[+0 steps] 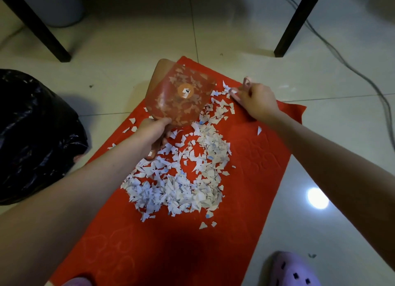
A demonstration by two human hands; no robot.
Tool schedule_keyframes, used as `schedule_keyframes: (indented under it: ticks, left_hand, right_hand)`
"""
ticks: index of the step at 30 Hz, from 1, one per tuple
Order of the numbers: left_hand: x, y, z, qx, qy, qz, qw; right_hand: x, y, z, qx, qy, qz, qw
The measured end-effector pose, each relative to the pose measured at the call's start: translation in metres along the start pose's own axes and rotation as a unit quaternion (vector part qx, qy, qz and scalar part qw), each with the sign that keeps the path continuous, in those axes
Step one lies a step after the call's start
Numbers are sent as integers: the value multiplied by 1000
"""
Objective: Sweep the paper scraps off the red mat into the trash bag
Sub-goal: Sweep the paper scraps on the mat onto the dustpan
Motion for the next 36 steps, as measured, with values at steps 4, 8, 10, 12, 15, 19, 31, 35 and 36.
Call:
schedule_keyframes:
  ticks: [4,8,10,12,15,19,31,35,36]
  left_hand:
    - [3,4,1,-7,-5,0,1000]
    - [5,5,3,-6,1,-5,1000]
    - [5,4,4,-9,9,-6,1000]
    - [6,2,4,-13,12,-1,1000]
    - [9,-4,3,-16,7,6,1000]
    - [11,-10,3,-15,10,12,1000]
    - [15,-7,3,-20,10,9,1000]
    - [14,-9,3,-24,9,13,1000]
    - [14,-10,3,-24,10,13,1000]
  right_hand:
    - [32,10,4,-89,47,59,993]
    - [44,32,-14,-66,46,-73,994]
    - [42,36,-31,-23,12,-128,991]
    - [40,32,-47,15,-20,-133,991]
    - [49,22,-51,48,-25,-105,993]
    - [70,0,-29,15,35,4,999]
    - [29,28,-24,-37,-15,-142,989]
    - [15,14,-13,7,-39,-72,997]
    - [18,10,-9,9,-26,-47,998]
Point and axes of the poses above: each hand's wrist, its own x-axis away from the middle knuckle, its own y-axis out of the back of the hand, z = x × y, the point moved 1 cm from there along -x, towards the middle knuckle, and after that the axes turned 2 degrees about -x, right-handed, at the moved point
